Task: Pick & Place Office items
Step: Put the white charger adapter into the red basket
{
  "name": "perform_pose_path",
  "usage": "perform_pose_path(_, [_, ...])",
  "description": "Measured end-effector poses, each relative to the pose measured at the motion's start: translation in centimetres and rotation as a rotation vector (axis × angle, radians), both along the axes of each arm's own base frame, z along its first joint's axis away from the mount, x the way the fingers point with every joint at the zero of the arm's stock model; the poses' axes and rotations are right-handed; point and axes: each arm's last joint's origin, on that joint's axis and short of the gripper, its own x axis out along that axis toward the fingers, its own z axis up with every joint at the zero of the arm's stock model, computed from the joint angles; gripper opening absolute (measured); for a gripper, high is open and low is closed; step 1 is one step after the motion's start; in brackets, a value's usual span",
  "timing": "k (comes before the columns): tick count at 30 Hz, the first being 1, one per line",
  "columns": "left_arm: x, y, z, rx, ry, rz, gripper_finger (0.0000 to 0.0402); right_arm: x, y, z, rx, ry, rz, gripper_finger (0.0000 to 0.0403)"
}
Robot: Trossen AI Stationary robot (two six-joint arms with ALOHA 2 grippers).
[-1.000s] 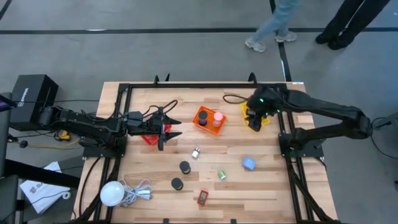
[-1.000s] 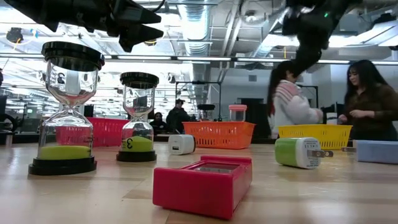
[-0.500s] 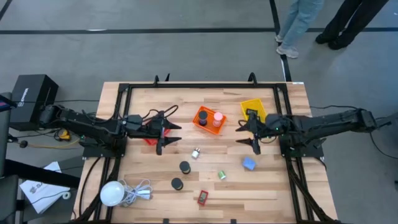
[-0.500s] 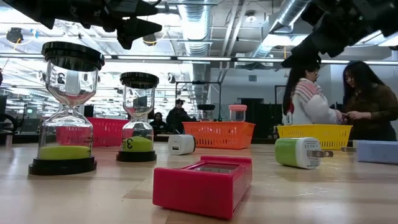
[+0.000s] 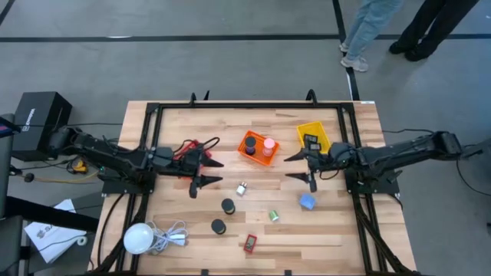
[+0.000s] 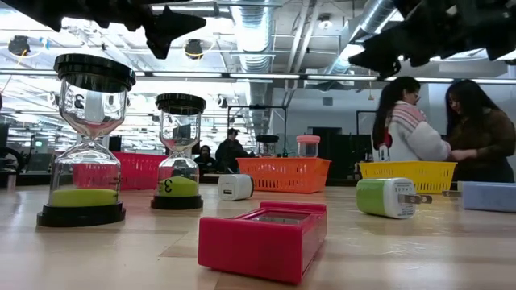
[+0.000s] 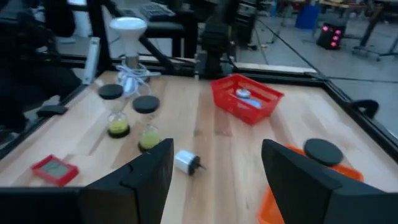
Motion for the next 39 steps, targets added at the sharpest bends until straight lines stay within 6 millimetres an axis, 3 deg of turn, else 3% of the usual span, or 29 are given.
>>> perform_pose_path(13, [-0.1, -0.3, 0.1, -0.016, -0.011, -0.009, 0.0218, 1.4, -0.7, -2.3, 0.035, 0.131, -0.052, 0.0235])
perform_pose_path(23, [-0.1, -0.3, 0.1, -0.036, -0.011, -0.008, 0.0218, 1.6, -0.4, -3.1, 0.319, 0.193, -0.122, 0.0235])
perform_pose_path(30, [0.0, 0.2, 0.1, 0.026, -0.017, 0.012, 0.0218, 1.5, -0.4, -3.2, 0.184, 0.202, -0.086, 0.0235])
perform_pose_path(35, [0.1, 0.5, 0.3, -0.052, -0.029, 0.062, 0.0218, 1.7, -0.8, -2.8, 0.02, 0.152, -0.052, 0.0235])
perform_pose_path(39, [0.3, 0.4, 0.8, -0.045, -0.045, 0.058, 0.0218, 1.8, -1.3, -2.3, 0.043, 0.109, -0.083, 0.0235])
